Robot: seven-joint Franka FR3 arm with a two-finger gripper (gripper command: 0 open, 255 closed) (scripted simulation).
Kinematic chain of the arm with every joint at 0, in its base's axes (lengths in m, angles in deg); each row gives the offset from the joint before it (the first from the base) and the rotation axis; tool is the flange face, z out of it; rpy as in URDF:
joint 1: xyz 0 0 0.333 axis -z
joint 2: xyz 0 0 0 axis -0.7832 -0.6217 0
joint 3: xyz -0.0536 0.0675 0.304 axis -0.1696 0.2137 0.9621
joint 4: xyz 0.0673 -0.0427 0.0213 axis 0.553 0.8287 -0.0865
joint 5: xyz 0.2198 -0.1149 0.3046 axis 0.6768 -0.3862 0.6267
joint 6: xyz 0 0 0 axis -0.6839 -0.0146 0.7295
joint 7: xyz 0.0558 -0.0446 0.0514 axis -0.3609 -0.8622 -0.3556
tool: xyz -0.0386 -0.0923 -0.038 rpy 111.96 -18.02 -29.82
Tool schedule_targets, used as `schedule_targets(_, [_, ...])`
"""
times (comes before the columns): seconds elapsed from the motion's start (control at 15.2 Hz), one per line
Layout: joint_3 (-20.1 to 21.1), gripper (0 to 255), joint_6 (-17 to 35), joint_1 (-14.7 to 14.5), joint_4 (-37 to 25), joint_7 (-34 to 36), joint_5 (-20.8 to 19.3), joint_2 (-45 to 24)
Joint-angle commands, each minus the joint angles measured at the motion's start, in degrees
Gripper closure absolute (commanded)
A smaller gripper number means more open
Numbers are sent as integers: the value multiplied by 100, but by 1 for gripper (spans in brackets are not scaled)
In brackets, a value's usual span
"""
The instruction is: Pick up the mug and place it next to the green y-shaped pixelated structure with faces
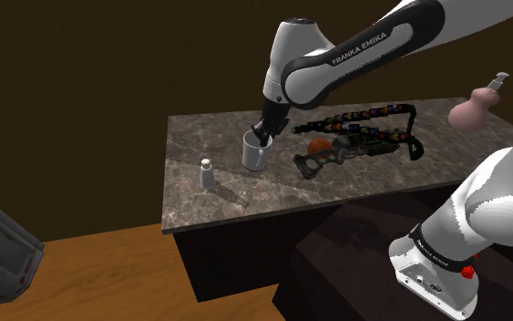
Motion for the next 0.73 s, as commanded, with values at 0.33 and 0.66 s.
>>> schedule_targets(0.33, [-13, 255, -565, 4, -254, -43, 78, 317])
schedule_targets(0.66, [-28, 255, -957, 7, -457, -63, 117, 509])
